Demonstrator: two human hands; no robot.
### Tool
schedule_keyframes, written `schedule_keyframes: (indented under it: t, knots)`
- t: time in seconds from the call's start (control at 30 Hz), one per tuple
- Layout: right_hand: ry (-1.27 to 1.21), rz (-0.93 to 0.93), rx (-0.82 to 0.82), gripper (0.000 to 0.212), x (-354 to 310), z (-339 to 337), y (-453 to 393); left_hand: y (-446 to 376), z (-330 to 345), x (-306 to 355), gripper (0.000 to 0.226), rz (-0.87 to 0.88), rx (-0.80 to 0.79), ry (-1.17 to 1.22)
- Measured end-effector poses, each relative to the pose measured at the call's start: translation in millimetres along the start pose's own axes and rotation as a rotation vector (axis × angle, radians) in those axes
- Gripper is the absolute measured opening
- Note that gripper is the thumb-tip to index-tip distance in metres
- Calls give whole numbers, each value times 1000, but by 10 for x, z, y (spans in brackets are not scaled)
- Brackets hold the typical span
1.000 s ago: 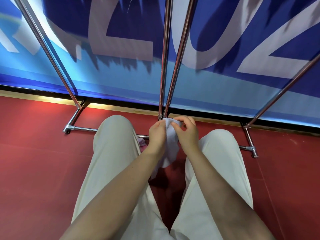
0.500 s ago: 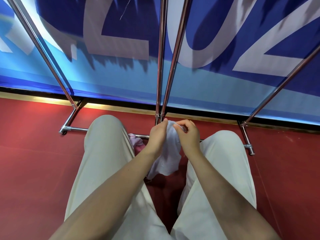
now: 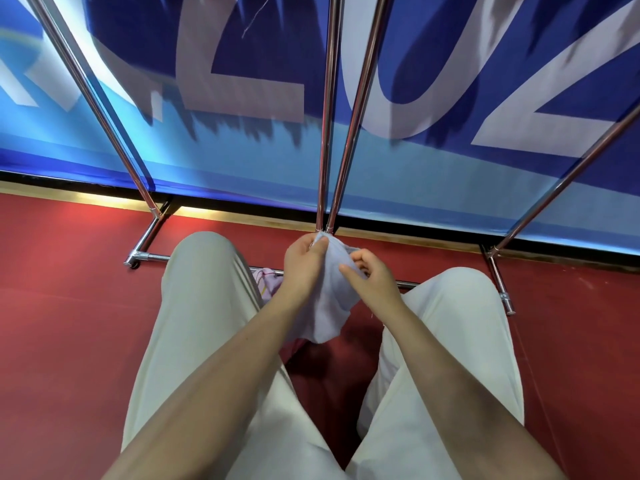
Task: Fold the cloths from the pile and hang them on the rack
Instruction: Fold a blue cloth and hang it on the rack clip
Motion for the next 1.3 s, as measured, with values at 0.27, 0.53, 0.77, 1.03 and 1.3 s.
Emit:
schedule_keyframes:
  t: [0.27,0.53,0.77,1.03,1.3]
  knots:
    - [207,-112,59,5,50,-65,58,-16,-167,10,19,95,-54,-62]
    - [326,-305,232,18,-73,-94,183,-13,-345,-21,17,89,-2,-70]
    - [312,-253,118,20,-94,-64,231,15,-389,-31,18,86,5,-54]
    - [348,-263,214,11,-83,-169,184,-6,-423,-10,19,113,17,-87]
    - [355,-317,405,30,-67,-241,131,-30,-437,-9,18,134,25,-85]
Point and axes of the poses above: each hand's wrist, its own y-axis away from the middle knuckle, its own z-axis out of the palm, x = y × z, the point moved 3 cm from there along -y, towards the middle knuckle, and after that the axes turned 14 degrees about z, right-handed, at the moved point
